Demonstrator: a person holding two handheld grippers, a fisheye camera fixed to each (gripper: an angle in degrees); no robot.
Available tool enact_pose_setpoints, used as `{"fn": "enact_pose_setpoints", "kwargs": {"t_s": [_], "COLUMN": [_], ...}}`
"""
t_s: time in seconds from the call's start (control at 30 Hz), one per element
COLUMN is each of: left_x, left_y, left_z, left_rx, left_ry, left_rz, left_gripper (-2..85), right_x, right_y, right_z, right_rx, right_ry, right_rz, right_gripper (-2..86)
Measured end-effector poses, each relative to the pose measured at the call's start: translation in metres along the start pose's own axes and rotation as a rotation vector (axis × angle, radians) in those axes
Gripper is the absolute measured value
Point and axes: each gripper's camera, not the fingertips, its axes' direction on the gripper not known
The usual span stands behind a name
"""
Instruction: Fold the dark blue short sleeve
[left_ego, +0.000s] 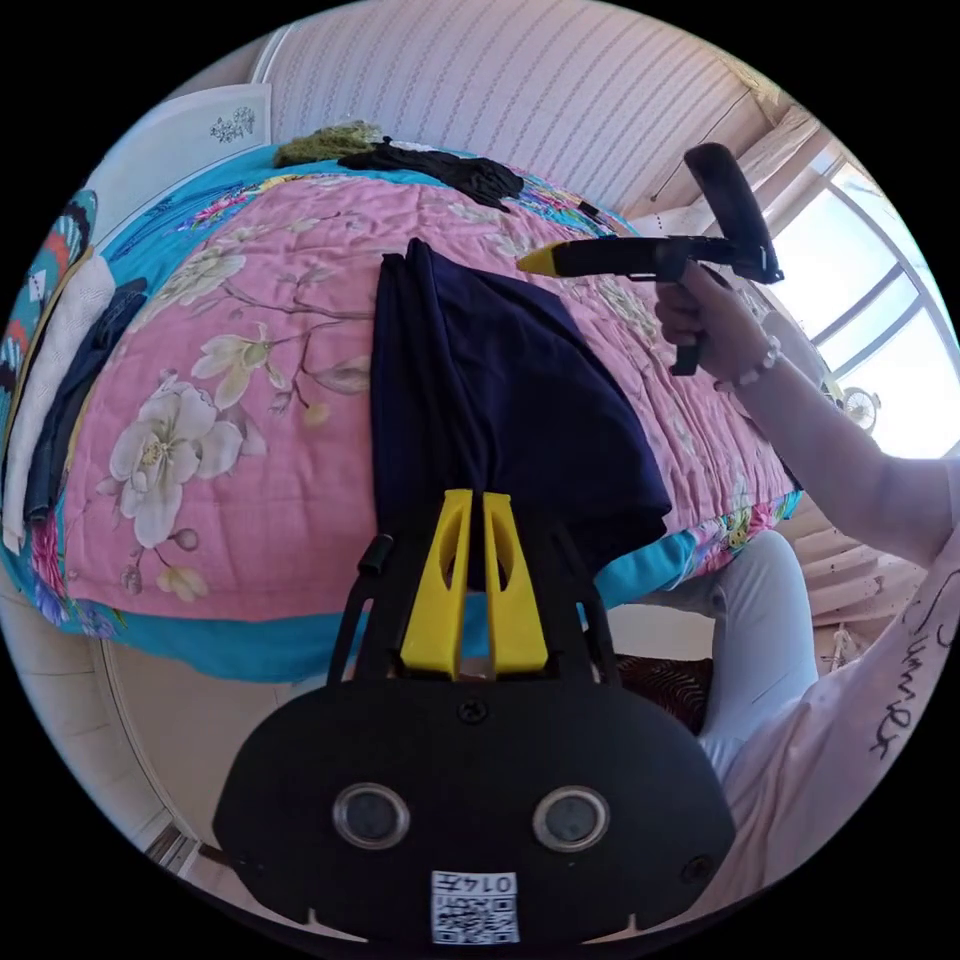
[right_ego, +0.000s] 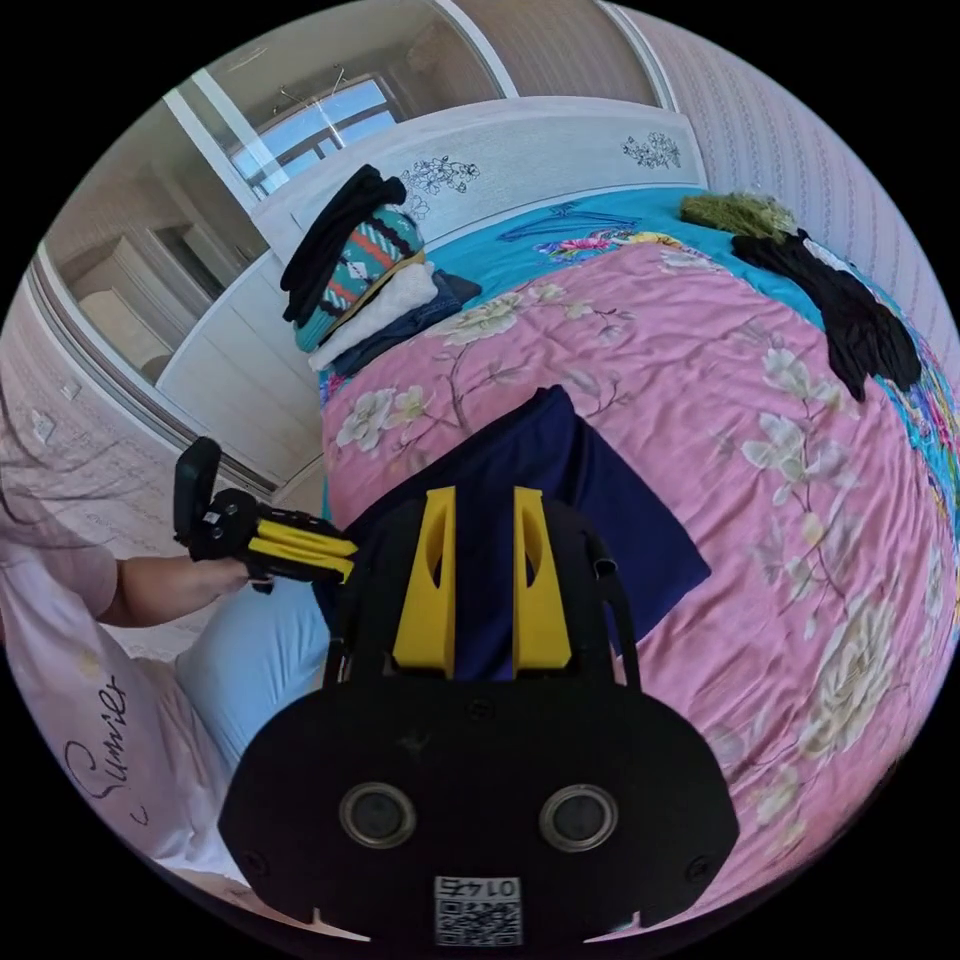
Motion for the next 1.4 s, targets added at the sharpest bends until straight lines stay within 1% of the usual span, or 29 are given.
{"fn": "enact_pose_setpoints", "kwargs": {"t_s": [0.07, 0.13, 0.2, 0.3, 0.33, 0.37, 0.43, 0.53, 0.6, 0.63, 0.67, 0.73, 0.77, 0.8, 0.87, 0.97, 1.03, 1.13, 1.2, 1.23, 1.3, 1.33, 1.4], "left_x": [-0.009, -0.02, -0.035, -0.043, -0.044, -0.046, -0.05, -0.053, -0.059, -0.059, -0.061, -0.065, -0.068, -0.068, -0.063, -0.055, -0.047, -0.034, -0.024, -0.022, -0.015, -0.014, -0.016], "left_y": [0.006, 0.011, 0.019, 0.03, 0.032, 0.036, 0.041, 0.047, 0.049, 0.05, 0.052, 0.053, 0.052, 0.049, 0.046, 0.048, 0.055, 0.075, 0.096, 0.102, 0.124, 0.129, 0.141], "left_z": [-0.017, -0.026, -0.032, -0.052, -0.057, -0.066, -0.078, -0.089, -0.101, -0.105, -0.11, -0.109, -0.101, -0.096, -0.1, -0.11, -0.127, -0.18, -0.236, -0.25, -0.307, -0.322, -0.378], "left_rx": [0.003, -0.012, -0.025, 0.0, 0.005, 0.013, 0.029, 0.011, -0.012, -0.004, 0.019, 0.017, -0.029, -0.093, -0.109, -0.121, -0.093, 0.034, 0.167, 0.193, 0.299, 0.321, 0.426], "left_ry": [0.015, -0.018, -0.022, -0.001, -0.009, -0.018, -0.008, -0.058, -0.065, -0.062, -0.052, -0.038, -0.015, -0.007, -0.032, 0.0, -0.004, 0.022, 0.038, 0.028, -0.035, -0.067, -0.219], "left_rz": [-0.015, -0.04, -0.097, -0.126, -0.128, -0.132, -0.14, -0.141, -0.18, -0.186, -0.198, -0.215, -0.221, -0.218, -0.171, -0.108, -0.081, -0.073, -0.067, -0.068, -0.053, -0.049, -0.046], "left_gripper": [-0.6, -0.7, -0.6, -0.4, -0.3, -0.3, -0.2, 0.9, 5.4, 6.4, 8.0, 9.6, 10.4, 10.1, 8.9, 5.3, 3.6, 2.5, 2.1, 2.0, 1.9, 1.9, 2.0], "right_x": [-0.001, -0.001, 0.002, 0.006, 0.003, -0.004, -0.019, -0.037, -0.038, -0.036, -0.033, -0.029, -0.028, -0.028, -0.033, -0.039, -0.045, -0.068, -0.089, -0.101, -0.118, -0.13, -0.15], "right_y": [-0.039, -0.064, -0.086, -0.112, -0.119, -0.125, -0.13, -0.138, -0.143, -0.147, -0.149, -0.149, -0.146, -0.143, -0.134, -0.122, -0.113, -0.091, -0.075, -0.066, -0.057, -0.056, -0.063], "right_z": [-0.004, -0.002, 0.008, 0.029, 0.035, 0.034, 0.021, 0.0, -0.005, -0.007, -0.006, 0.002, 0.01, 0.011, 0.002, -0.02, -0.04, -0.092, -0.126, -0.146, -0.175, -0.191, -0.209], "right_rx": [-0.013, -0.024, -0.07, -0.167, -0.211, -0.222, -0.18, -0.096, -0.086, -0.097, -0.128, -0.208, -0.263, -0.254, -0.221, -0.205, -0.18, -0.056, 0.026, 0.08, 0.164, 0.214, 0.279], "right_ry": [0.039, 0.068, 0.098, 0.067, 0.052, 0.08, 0.111, 0.14, 0.14, 0.116, 0.1, 0.072, 0.07, 0.077, 0.098, 0.054, 0.038, 0.025, 0.048, 0.051, 0.009, -0.022, -0.059], "right_rz": [-0.017, -0.027, 0.002, 0.032, 0.023, -0.001, -0.065, -0.126, -0.114, -0.106, -0.084, -0.064, -0.065, -0.066, -0.063, -0.068, -0.07, -0.118, -0.175, -0.201, -0.233, -0.259, -0.313], "right_gripper": [8.6, 8.7, 9.3, 10.7, 9.9, 8.5, 5.1, 4.3, 6.3, 8.6, 11.5, 13.5, 13.0, 12.8, 9.8, 4.0, 3.1, 2.4, 2.1, 2.0, 1.9, 1.8, 1.8]}}
